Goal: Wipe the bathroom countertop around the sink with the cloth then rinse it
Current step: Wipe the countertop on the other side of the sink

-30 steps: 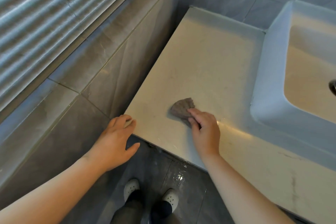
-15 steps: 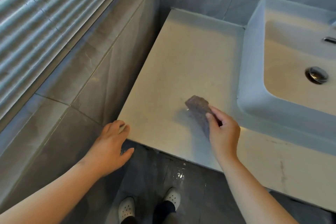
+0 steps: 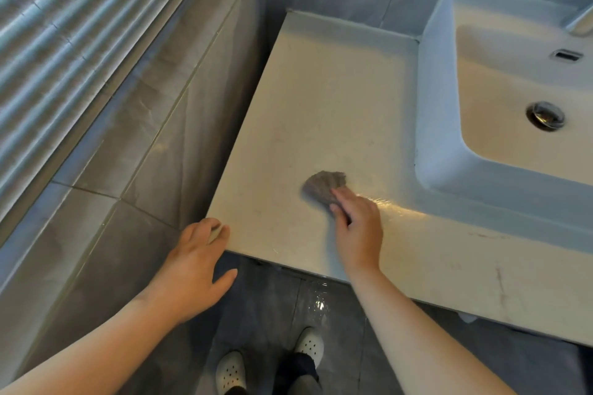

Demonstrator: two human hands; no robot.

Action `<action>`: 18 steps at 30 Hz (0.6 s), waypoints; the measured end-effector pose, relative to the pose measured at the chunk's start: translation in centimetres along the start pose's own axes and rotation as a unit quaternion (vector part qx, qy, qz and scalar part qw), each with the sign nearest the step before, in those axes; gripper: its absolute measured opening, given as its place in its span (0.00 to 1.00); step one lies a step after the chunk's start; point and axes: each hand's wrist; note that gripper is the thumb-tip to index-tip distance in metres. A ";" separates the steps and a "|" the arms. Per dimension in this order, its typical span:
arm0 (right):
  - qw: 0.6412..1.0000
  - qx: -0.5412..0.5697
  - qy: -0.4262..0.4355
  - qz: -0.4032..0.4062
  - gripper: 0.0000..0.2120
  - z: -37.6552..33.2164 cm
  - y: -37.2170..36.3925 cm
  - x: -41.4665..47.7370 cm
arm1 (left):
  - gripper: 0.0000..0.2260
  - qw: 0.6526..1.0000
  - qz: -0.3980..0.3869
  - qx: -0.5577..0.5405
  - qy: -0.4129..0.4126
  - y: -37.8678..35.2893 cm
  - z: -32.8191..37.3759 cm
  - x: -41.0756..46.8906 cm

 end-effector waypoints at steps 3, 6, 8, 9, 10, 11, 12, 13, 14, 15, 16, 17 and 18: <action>1.000 -0.004 0.001 -0.029 0.15 -1.0 -0.7 -3.9 | 0.33 1.000 -0.007 -0.003 -0.005 0.2 -0.2 -0.1; 0.997 0.011 -0.005 -0.074 0.15 -1.9 -0.5 -7.2 | 0.33 1.000 -0.010 0.000 -0.012 0.5 -0.3 0.0; 0.991 0.058 -0.038 -0.112 0.14 -2.4 0.2 -8.5 | 0.34 1.000 -0.015 0.002 -0.014 0.6 -0.2 0.0; 0.983 0.104 -0.075 -0.128 0.14 -2.6 0.9 -8.7 | 0.34 1.000 -0.017 0.003 -0.015 0.6 -0.3 0.0; 0.970 0.158 -0.115 -0.142 0.14 -2.9 1.9 -8.5 | 0.33 1.000 -0.018 0.003 -0.016 0.6 -0.3 0.0; 0.957 0.204 -0.149 -0.144 0.14 -3.0 2.8 -8.0 | 0.33 1.000 -0.018 0.005 -0.018 0.6 -0.4 0.0; 0.950 0.233 -0.166 -0.129 0.13 -3.1 3.8 -7.0 | 0.33 1.000 -0.018 0.008 -0.020 0.6 -0.4 0.0; 0.944 0.256 -0.178 -0.103 0.13 -2.8 4.7 -5.8 | 0.33 1.000 -0.020 0.011 -0.021 0.6 -0.5 0.0; 0.940 0.273 -0.191 -0.072 0.12 -2.2 5.6 -4.3 | 0.33 0.999 -0.022 0.013 -0.021 0.6 -0.4 0.0; 0.934 0.286 -0.209 -0.049 0.11 -1.8 6.3 -2.6 | 0.34 0.999 -0.024 0.015 -0.020 0.6 -0.4 0.1; 0.931 0.283 -0.229 -0.037 0.10 -1.2 6.9 -1.0 | 0.34 0.999 -0.024 0.017 -0.020 0.6 -0.4 0.1; 0.936 0.250 -0.246 -0.025 0.11 -0.4 7.4 0.5 | 0.34 0.999 -0.026 0.019 -0.019 0.6 -0.4 0.1; 0.956 0.164 -0.243 -0.006 0.13 0.4 7.8 1.6 | 0.34 0.999 -0.028 0.021 -0.017 0.6 -0.3 0.1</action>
Point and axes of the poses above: each hand's wrist, its own x-axis towards the middle knuckle, its own y-axis out of the back of the hand, z = x × y, and after that the axes turned 15 degrees about -y, right-handed
